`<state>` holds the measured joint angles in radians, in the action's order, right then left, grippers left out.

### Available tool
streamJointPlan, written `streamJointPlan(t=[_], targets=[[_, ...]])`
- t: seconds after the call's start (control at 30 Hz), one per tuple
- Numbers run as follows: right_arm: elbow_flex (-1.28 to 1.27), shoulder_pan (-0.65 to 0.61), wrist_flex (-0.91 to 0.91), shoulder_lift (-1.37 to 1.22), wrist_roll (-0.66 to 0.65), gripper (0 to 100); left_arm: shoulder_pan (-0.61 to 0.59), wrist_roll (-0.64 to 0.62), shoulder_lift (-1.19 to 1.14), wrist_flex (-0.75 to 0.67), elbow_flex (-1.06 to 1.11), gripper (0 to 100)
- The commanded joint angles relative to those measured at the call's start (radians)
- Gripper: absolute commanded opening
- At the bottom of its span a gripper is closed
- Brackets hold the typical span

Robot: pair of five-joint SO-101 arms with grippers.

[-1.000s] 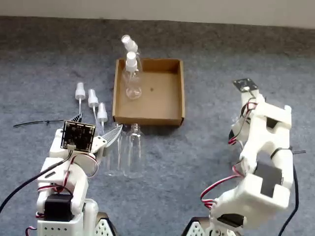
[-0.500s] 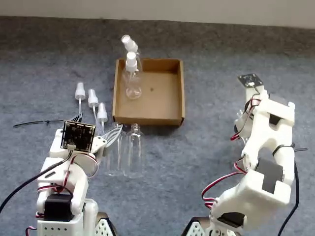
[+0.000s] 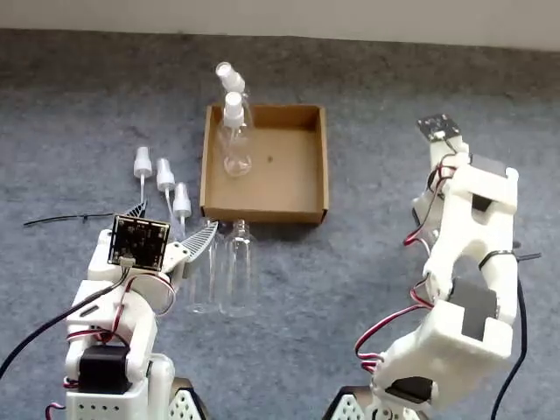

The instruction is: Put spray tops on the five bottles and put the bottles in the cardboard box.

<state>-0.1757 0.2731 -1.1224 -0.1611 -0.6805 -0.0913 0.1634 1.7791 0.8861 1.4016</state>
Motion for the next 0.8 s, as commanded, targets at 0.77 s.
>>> streamJointPlan(t=[0.77], targets=[[0.407, 0.010, -0.165, -0.312, 0.005, 19.3, -0.013, 0.002, -0.010, -0.018, -0.002, 36]])
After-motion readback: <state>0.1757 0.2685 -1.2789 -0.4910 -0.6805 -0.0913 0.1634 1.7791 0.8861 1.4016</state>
